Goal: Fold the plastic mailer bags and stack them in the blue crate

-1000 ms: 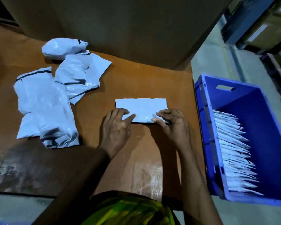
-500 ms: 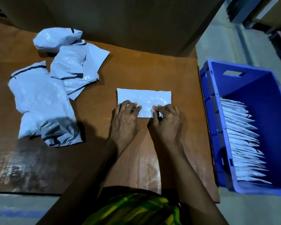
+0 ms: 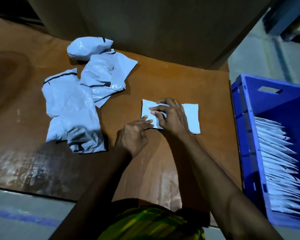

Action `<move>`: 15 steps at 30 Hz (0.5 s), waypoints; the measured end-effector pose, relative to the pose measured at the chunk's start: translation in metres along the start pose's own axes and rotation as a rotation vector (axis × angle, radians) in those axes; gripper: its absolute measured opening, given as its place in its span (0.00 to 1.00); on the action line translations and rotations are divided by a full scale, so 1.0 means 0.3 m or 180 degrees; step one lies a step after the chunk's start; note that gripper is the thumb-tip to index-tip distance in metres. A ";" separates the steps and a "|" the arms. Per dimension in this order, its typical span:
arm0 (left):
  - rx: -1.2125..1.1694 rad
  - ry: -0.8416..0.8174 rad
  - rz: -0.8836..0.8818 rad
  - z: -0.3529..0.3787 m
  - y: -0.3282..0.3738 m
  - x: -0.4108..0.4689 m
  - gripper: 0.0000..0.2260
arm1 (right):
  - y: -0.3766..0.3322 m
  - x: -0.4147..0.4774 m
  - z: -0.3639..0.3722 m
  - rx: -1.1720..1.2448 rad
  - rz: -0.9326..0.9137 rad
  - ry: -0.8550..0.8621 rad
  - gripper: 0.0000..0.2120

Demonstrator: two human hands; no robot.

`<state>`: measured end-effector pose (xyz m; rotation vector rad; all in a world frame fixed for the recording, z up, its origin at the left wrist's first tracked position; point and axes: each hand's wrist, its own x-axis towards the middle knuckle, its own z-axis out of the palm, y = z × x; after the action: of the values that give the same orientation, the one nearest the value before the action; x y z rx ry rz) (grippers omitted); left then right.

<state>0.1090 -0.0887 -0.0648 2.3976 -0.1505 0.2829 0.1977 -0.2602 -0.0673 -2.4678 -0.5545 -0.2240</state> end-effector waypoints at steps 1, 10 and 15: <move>0.0029 0.0036 -0.0101 -0.007 0.010 0.011 0.25 | 0.007 0.005 -0.009 0.0113 -0.0019 -0.0120 0.11; 0.0426 -0.0210 0.0452 0.055 0.090 0.163 0.22 | 0.045 -0.067 -0.104 0.0076 0.0501 0.0552 0.16; 0.1496 -0.0512 0.0726 0.134 0.060 0.147 0.27 | 0.053 -0.146 -0.081 -0.0714 0.0534 0.0066 0.24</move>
<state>0.1549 -0.1303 -0.0715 2.8739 -0.4801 0.2503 0.1645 -0.3009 -0.0682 -2.7091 -0.3256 -0.2561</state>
